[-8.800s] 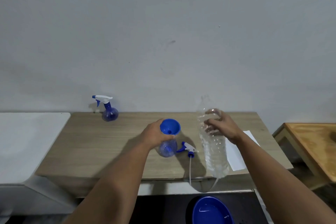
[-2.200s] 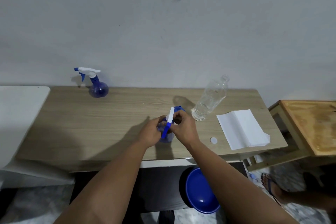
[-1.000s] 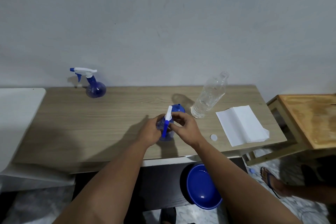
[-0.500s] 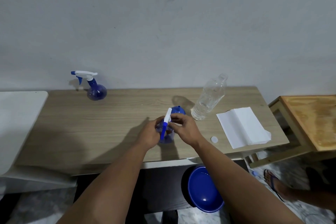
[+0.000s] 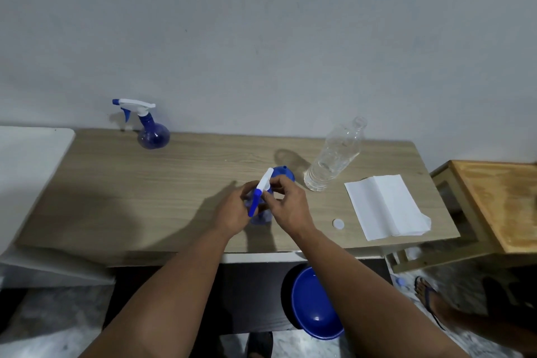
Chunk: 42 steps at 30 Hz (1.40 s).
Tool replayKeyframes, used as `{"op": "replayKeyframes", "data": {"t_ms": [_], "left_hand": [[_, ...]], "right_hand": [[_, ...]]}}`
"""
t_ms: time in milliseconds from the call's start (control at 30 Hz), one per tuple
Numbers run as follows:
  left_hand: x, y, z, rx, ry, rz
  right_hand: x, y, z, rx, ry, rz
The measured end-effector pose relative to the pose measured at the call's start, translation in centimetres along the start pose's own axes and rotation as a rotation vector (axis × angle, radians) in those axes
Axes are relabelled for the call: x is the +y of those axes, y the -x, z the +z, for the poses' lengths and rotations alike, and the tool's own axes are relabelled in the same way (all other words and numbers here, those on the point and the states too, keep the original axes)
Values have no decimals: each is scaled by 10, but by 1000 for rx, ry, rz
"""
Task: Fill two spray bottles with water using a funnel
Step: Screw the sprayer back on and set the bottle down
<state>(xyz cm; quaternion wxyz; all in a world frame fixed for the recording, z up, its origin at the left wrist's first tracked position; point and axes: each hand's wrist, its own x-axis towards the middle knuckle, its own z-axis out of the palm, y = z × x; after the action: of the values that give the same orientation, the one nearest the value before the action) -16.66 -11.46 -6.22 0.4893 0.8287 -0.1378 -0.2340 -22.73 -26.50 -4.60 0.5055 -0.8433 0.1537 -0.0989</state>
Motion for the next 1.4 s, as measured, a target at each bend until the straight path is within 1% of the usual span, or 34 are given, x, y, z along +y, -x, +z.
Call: {"op": "replayKeyframes", "data": {"t_ms": [67,167,233,300,333,367,467,500,533,567,667,767,867,967,1033,1133,1167,1233,1267,1333,1400], "left_hand": [[-4,3,8,34,-8,-53],[-15,16,24,73,79,-122],[-16,22,28,95,79,-142],[-10,26,23,93,59,-160],[-5,29,15,65,64,-141],[0,31,6,10,66,-118],[20,39,-23,-171,73,-75],[25,41,-31,-194,91,-75],[28,41,-37,-187,104,-65],[31,43,-42,-152,120,-51],[28,52,-53,43,156,-41],[24,62,-65,152,158,-43],[23,68,-80,142,147,-46],[26,74,-97,112,148,-56],[24,80,-111,95,171,-69],[13,90,-129,111,200,-82],[6,94,-133,111,216,-84],[-12,100,-140,99,222,-114],[-22,105,-143,98,188,-144],[-40,117,-150,141,30,-222],[-59,129,-158,276,-142,-253]], "right_hand": [[-3,-1,-1,9,-15,18],[-7,7,1,43,-29,43],[-11,13,2,99,-50,58],[-17,14,0,111,-108,73],[-22,12,-3,69,-157,80],[-25,8,-7,-8,-214,80],[-46,-3,-23,-303,-355,72],[-56,-6,-27,-363,-388,68],[-67,-9,-28,-378,-400,54],[-79,-13,-27,-370,-407,41],[-109,-23,-17,-272,-397,-14],[-128,-30,0,-249,-400,-78],[-145,-31,19,-275,-366,-145],[-165,-31,37,-265,-403,-180],[-180,-30,47,-346,-414,-190],[-196,-28,58,-538,-416,-163],[-199,-27,62,-564,-412,-151],[-197,-23,75,-547,-383,-123],[-193,-21,82,-519,-354,-97],[-177,-16,98,-465,-274,-32],[-154,-9,114,-441,-177,27]]}}
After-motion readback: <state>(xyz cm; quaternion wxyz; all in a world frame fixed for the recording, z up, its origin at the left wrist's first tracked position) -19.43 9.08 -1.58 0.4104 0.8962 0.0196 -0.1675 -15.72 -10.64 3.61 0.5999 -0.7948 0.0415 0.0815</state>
